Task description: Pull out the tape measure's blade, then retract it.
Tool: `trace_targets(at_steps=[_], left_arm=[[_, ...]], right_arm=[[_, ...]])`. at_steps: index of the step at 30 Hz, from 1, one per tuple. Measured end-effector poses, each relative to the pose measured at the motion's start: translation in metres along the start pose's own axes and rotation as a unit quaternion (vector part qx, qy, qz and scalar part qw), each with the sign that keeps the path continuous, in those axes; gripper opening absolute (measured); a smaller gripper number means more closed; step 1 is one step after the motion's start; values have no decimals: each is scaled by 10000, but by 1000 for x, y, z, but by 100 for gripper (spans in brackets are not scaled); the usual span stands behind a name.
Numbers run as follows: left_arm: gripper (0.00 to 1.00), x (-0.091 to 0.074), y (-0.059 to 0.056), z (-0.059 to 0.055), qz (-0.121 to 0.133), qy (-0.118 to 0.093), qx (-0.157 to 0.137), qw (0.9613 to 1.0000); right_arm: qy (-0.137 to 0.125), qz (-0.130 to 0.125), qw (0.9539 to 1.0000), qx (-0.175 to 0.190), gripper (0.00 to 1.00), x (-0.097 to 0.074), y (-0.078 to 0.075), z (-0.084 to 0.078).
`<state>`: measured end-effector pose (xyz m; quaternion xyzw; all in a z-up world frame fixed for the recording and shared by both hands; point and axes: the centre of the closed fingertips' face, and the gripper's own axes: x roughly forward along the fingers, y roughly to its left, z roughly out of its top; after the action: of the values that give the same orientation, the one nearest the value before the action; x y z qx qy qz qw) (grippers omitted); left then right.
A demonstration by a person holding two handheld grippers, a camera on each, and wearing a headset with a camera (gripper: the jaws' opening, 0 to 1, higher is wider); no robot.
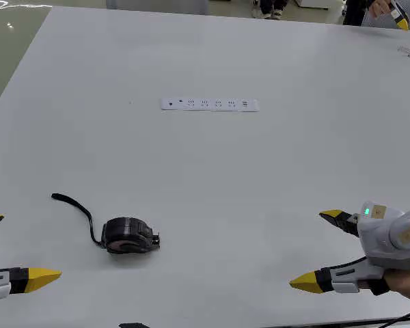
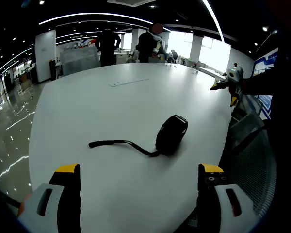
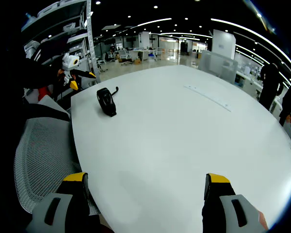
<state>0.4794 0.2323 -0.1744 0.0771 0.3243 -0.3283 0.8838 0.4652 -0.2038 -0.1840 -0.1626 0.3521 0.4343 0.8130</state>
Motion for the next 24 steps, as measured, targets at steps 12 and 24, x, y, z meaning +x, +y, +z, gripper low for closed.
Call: trace_targets(at_steps=[12, 24], left_arm=[[99, 6, -12, -9, -117, 219, 51, 9997], [99, 1, -6, -11, -110, 180, -14, 9998]], right_arm=[[-12, 31, 9996, 271, 99, 0, 0, -8], [-2, 4, 9996, 290, 99, 2, 0, -7]])
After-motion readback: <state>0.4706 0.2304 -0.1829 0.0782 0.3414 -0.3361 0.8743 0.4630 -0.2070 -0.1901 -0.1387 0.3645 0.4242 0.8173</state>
